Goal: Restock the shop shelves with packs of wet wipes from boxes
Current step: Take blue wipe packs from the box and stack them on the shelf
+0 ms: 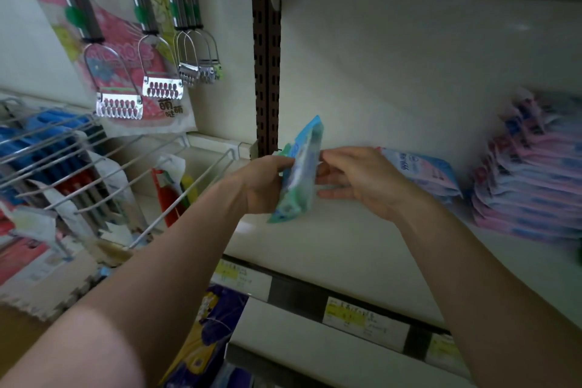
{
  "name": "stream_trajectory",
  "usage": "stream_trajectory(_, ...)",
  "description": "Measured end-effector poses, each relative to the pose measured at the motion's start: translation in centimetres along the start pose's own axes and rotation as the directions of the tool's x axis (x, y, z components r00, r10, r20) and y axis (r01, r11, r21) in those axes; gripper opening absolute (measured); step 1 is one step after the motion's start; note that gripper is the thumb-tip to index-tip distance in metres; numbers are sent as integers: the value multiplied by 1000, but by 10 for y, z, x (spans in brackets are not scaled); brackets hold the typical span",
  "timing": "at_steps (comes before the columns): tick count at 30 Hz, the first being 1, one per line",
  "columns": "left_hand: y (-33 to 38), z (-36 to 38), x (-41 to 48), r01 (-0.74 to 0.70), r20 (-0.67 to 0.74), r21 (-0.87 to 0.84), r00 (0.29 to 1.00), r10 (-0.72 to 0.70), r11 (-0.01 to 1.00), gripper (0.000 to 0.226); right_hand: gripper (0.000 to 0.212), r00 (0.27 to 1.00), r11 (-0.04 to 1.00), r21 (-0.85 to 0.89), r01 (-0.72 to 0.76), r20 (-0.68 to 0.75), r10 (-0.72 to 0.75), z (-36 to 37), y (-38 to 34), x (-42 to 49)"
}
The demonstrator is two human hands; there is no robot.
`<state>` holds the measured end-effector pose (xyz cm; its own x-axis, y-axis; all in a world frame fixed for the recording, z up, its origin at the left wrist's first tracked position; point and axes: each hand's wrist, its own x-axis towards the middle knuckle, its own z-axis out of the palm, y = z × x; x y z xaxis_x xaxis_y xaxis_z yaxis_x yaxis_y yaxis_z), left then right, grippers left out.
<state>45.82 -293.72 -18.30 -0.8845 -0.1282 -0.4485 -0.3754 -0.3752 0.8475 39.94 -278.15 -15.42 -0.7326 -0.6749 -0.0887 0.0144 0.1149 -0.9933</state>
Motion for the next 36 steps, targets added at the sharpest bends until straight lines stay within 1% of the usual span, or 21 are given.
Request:
stream_trajectory(1, 1, 0, 0, 16, 0, -10, 1000, -16, 1000, 32, 15, 1000, 1000, -9, 21, -16, -21, 0, -4, -1)
stream_trajectory(3, 2, -1, 1, 56, 32, 32, 998, -57, 998, 42, 19, 985, 975, -194, 109, -113, -132, 0, -10, 2)
stream_trajectory(5, 4, -1, -1, 95, 111, 115, 988, -108, 989, 41, 39, 960, 911, -379, 162, -153, -235, -2, -12, 4)
stream_trajectory(7, 6, 0, -1, 112, 162, 189, 976, -144, 976, 36, 59, 967, 892, -418, 174, -97, -234, -5, -13, 4)
stream_trajectory(8, 7, 4, -3, 111, 184, 199, 972, -148, 974, 36, 60, 975, 897, -405, 179, -49, -216, -7, -13, 4)
stream_trajectory(10, 10, 0, -3, 118, 162, 239, 974, -159, 964, 40, 45, 981, 912, -364, 188, 33, -189, -9, -12, 3)
stream_trajectory(11, 10, -5, 0, 121, 132, 251, 979, -158, 960, 45, 33, 983, 918, -351, 184, 40, -182, -10, -10, 3)
stream_trajectory(12, 11, -13, 0, 127, 66, 256, 987, -148, 958, 52, 24, 984, 922, -346, 175, 23, -178, -12, -7, 4)
stream_trajectory(13, 11, -23, 3, 125, 35, 219, 990, -135, 968, 57, 19, 984, 924, -347, 163, -11, -178, -15, -4, 5)
stream_trajectory(15, 12, -34, -4, 98, 47, 149, 993, -106, 984, 57, 19, 975, 927, -349, 137, -116, -188, -23, 3, 7)
stream_trajectory(17, 11, -43, -13, 88, 100, 141, 990, -102, 986, 63, 21, 960, 932, -345, 111, -207, -191, -30, 10, 10)
stream_trajectory(18, 12, -44, -16, 75, 89, 140, 992, -88, 987, 67, 22, 953, 935, -340, 100, -237, -188, -32, 12, 12)
stream_trajectory(19, 14, -47, -16, 56, 66, 87, 996, -62, 995, 69, 22, 945, 934, -344, 92, -265, -191, -33, 14, 14)
stream_trajectory(21, 17, -46, -12, -52, -13, 53, 999, 53, 997, 60, 21, 921, 911, -402, 90, -314, -230, -33, 16, 19)
stream_trajectory(24, 28, -32, -1, -211, -89, 110, 971, 221, 971, 19, 13, 884, 821, -560, 114, -320, -341, -30, 13, 26)
stream_trajectory(25, 31, -28, 2, -239, -115, 131, 960, 255, 962, 13, 10, 870, 774, -622, 118, -311, -383, -30, 12, 29)
stream_trajectory(27, 37, -24, 10, -278, -181, 185, 933, 311, 942, 11, 10, 852, 703, -702, 116, -294, -434, -33, 10, 33)
stream_trajectory(30, 45, -19, 14, -320, -261, 219, 891, 371, 922, 12, 14, 858, 661, -743, 108, -267, -440, -39, 6, 38)
stream_trajectory(33, 48, -16, 27, -351, -307, 337, 836, 454, 874, 11, 18, 843, 587, -804, 93, -251, -477, -44, 7, 46)
stream_trajectory(35, 46, -17, 39, -332, -297, 505, 800, 521, 797, 9, 21, 878, 453, -890, 55, -173, -445, -46, 10, 51)
stream_trajectory(36, 44, -16, 42, -301, -265, 601, 799, 540, 740, 8, 21, 919, 346, -938, 30, -110, -378, -47, 11, 53)
